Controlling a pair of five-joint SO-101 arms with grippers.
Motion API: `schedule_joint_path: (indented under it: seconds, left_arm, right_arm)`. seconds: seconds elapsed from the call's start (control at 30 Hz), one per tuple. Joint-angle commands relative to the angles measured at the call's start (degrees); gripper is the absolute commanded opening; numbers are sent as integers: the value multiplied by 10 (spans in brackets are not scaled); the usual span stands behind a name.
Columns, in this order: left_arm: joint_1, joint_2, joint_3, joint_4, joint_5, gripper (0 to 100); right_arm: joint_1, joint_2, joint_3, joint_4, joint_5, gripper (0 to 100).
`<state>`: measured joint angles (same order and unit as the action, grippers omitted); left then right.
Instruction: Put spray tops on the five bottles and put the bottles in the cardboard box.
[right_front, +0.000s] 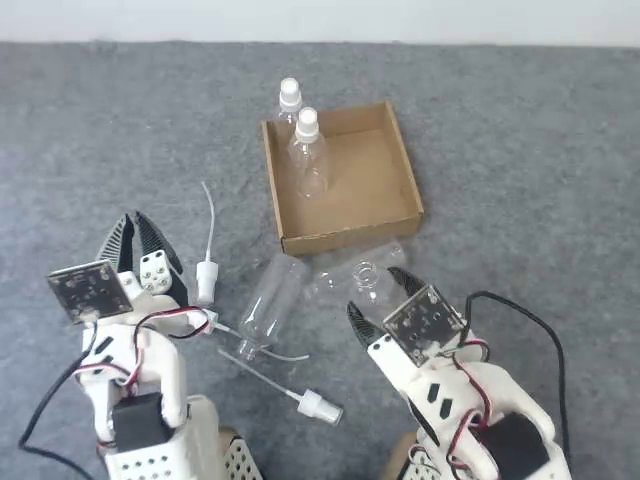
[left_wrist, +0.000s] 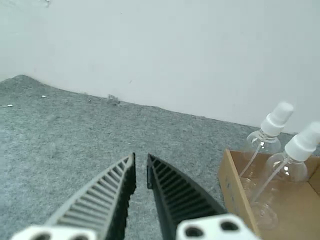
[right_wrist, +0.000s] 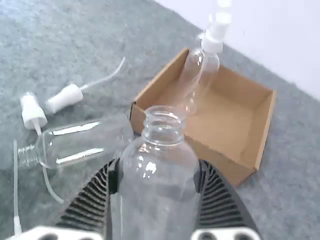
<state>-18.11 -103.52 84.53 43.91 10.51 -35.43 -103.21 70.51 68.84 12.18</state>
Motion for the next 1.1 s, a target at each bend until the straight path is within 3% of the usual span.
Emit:
schedule_joint_path:
  seconds: [0.0,0.2,0.6,0.73,1.07]
  left_arm:
    - [29,-1,-72,26,-19,44]
    - [102,0,-122,99,-109,44]
    - [185,1,-130,195,-259,44]
    - [207,1,-130,222,-286,45]
    - [242,2,-181,319,-304,45]
  right_arm:
    - [17,-8,0,-15,-9,37]
    - [88,-8,1,-46,-40,35]
    - [222,-7,2,-96,-93,35]
    - [253,-7,2,-103,-102,35]
    - [254,-7,10,-110,-102,35]
